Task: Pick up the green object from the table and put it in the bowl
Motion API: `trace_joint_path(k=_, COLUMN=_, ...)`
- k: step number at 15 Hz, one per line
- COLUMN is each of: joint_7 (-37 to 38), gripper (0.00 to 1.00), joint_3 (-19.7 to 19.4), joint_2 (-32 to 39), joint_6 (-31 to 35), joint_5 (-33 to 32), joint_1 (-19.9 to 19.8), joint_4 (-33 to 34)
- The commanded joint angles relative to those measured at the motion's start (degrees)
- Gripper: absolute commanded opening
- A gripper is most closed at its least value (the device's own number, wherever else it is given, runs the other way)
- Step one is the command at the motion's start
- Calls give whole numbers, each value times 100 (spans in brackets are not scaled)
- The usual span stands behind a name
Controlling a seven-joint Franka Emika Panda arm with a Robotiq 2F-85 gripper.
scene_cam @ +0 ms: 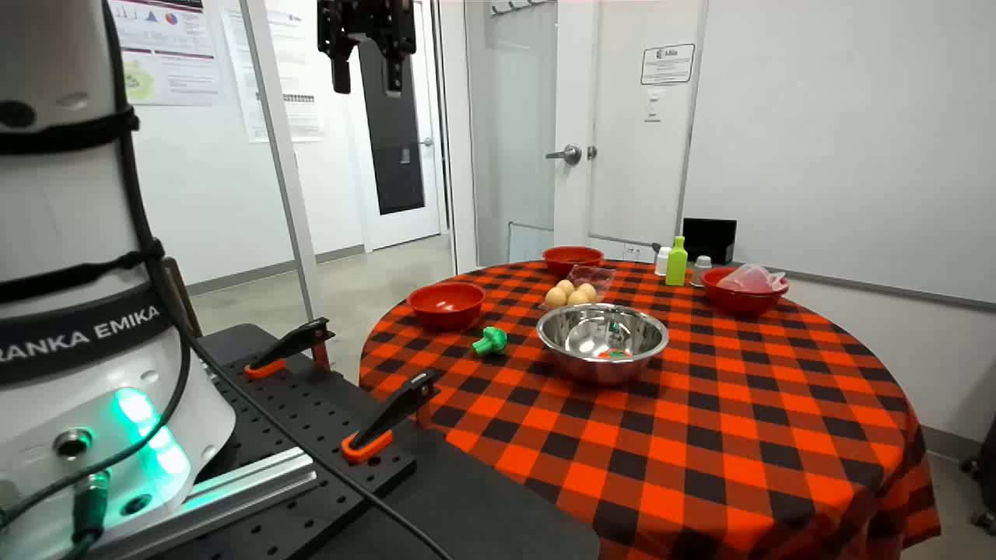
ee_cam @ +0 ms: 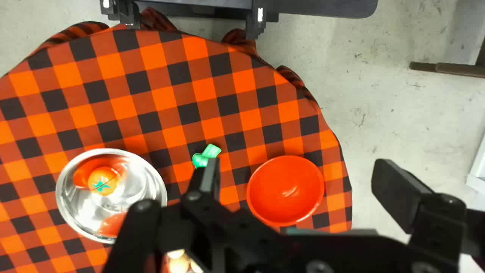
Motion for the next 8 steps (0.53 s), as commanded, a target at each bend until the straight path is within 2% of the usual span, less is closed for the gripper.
trace_joint_path(k=1, joint_7=-26, gripper=100, joint_3=39, joint_2=0, joint_6=-16, joint_5=26, joint_1=-46, joint_4=10)
trace_joint_path(k=8, joint_7=-25, gripper=100, joint_3=38, joint_2=8, joint_6=-21, joint_5=25, joint_1=-54, joint_4=10)
